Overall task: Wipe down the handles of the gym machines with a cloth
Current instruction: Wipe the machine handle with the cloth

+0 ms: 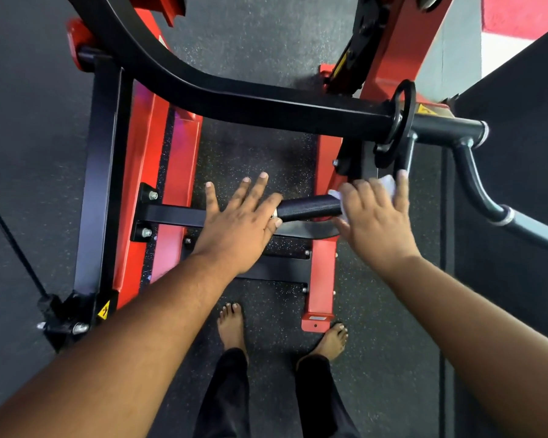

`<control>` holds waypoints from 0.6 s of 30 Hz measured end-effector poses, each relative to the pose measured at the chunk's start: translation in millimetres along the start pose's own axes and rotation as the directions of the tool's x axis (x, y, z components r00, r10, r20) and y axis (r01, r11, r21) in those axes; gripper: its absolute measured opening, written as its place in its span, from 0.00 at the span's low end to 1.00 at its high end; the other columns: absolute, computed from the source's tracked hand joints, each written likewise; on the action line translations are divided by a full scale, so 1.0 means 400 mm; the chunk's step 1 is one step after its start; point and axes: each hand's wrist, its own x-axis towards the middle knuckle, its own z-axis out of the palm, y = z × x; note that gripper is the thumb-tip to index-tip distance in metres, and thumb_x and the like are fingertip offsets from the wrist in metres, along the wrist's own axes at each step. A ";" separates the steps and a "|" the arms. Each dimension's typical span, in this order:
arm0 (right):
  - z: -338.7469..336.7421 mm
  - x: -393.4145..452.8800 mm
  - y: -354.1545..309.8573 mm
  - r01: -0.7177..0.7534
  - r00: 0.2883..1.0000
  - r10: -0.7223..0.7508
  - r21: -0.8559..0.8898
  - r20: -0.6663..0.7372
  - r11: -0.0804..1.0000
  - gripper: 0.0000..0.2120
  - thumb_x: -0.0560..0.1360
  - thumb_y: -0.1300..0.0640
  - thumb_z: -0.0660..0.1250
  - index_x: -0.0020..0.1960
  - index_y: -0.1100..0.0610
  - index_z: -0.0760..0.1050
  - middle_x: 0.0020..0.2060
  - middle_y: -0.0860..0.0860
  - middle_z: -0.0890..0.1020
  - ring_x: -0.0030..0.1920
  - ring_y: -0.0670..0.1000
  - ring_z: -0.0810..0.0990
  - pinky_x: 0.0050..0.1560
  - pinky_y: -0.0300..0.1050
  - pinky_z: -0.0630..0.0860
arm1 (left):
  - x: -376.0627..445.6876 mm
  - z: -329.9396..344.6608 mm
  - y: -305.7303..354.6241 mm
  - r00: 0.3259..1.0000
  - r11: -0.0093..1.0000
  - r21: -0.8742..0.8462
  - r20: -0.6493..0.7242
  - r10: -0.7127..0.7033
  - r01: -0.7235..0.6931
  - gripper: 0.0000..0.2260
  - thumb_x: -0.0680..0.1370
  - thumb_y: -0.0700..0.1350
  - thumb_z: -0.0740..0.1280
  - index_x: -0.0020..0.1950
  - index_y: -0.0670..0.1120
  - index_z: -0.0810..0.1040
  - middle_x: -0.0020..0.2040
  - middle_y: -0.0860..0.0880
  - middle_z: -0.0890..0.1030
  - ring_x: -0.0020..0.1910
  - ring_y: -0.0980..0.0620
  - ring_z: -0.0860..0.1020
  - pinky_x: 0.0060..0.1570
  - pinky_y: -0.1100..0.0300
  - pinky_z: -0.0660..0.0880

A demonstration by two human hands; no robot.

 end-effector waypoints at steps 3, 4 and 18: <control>0.004 -0.016 -0.025 -0.060 0.997 0.062 -0.042 0.046 0.997 0.32 0.78 0.49 0.68 0.75 0.63 0.62 0.70 0.61 0.70 0.76 0.64 0.62 0.72 0.81 0.42 | -0.001 0.005 0.002 1.000 1.000 -0.020 0.002 0.000 0.000 0.22 0.86 0.59 0.44 0.81 0.58 0.51 0.85 0.50 0.42 0.84 0.47 0.47 0.74 0.25 0.45; 0.006 -0.015 -0.052 -0.045 0.997 0.048 -0.053 0.057 0.998 0.34 0.78 0.50 0.68 0.77 0.63 0.59 0.72 0.63 0.69 0.78 0.65 0.59 0.72 0.81 0.41 | -0.001 0.006 0.003 1.000 1.000 -0.025 0.000 -0.001 0.001 0.22 0.86 0.59 0.45 0.81 0.58 0.51 0.85 0.50 0.42 0.84 0.47 0.47 0.74 0.25 0.45; 0.022 0.008 -0.020 -0.029 0.996 0.025 -0.041 -0.081 0.999 0.19 0.79 0.59 0.69 0.67 0.57 0.69 0.55 0.54 0.76 0.61 0.59 0.73 0.76 0.72 0.51 | 0.003 0.004 0.000 1.000 1.000 -0.023 0.021 0.003 -0.002 0.24 0.85 0.60 0.43 0.81 0.58 0.52 0.85 0.52 0.41 0.84 0.48 0.47 0.74 0.25 0.43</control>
